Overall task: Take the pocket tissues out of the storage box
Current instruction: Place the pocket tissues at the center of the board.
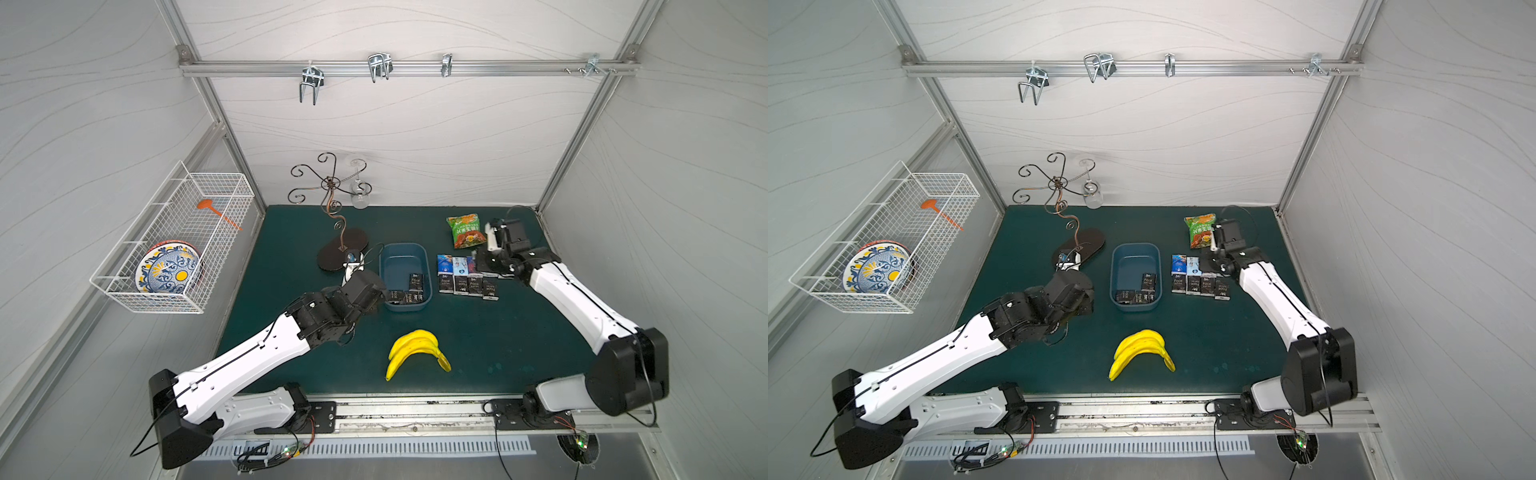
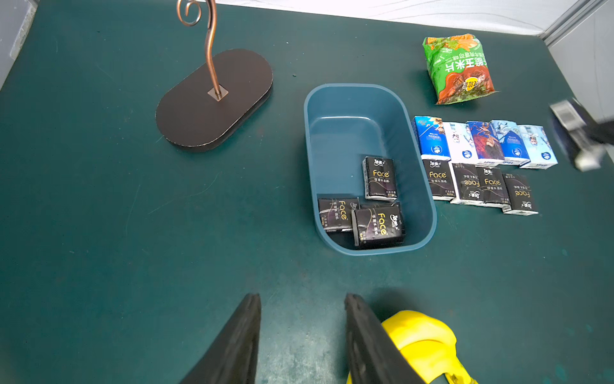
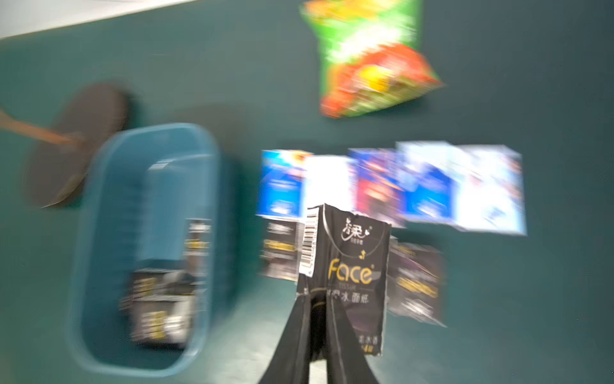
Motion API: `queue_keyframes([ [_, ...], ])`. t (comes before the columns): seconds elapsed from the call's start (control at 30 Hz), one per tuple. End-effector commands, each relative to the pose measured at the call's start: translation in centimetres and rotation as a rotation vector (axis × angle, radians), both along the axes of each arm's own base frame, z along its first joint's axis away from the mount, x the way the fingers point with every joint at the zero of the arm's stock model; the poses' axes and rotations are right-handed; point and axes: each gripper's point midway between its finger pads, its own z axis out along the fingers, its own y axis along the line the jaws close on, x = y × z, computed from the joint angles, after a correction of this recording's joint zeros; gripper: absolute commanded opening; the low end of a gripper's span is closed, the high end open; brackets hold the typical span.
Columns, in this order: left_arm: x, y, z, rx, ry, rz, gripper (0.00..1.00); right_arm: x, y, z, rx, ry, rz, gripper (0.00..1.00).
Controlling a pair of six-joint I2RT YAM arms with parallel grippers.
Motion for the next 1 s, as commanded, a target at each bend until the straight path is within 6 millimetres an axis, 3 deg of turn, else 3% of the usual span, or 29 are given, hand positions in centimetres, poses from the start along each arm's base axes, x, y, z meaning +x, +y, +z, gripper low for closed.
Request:
queue_keyframes([
  [0.0, 1.1, -1.8, 2.2, -0.053, -0.032, -0.025, 0.45, -3.0, -5.0, -1.6, -0.051, 0.069, -0.121, 0.16],
  [0.07, 1.2, -2.3, 2.0, -0.058, -0.022, -0.035, 0.45, -4.2, -7.4, -2.6, -0.045, 0.1, -0.201, 0.16],
  [0.13, 1.3, -2.6, 1.7, -0.058, -0.013, -0.039, 0.45, -4.9, -8.3, -3.6, -0.021, 0.114, -0.237, 0.17],
  [0.33, 1.2, -2.9, 2.5, -0.08, -0.017, -0.047, 0.44, -5.4, -7.7, -7.8, 0.02, 0.217, -0.233, 0.17],
  [0.43, 1.1, -2.7, 3.1, -0.091, -0.031, -0.047, 0.44, -5.6, -7.6, -8.1, 0.031, 0.219, -0.237, 0.17],
  [0.63, 1.2, -3.1, 3.3, -0.103, -0.031, -0.054, 0.45, -6.6, -9.1, -6.6, 0.013, 0.205, -0.307, 0.39],
  [0.8, 1.1, -3.2, 2.9, -0.099, -0.023, -0.064, 0.45, -8.2, -11.6, -8.6, 0.126, 0.229, -0.433, 0.5],
  [0.97, 0.8, -3.9, 2.8, -0.136, -0.007, -0.089, 0.45, -9.0, -11.9, -11.0, 0.27, 0.248, -0.485, 0.53],
])
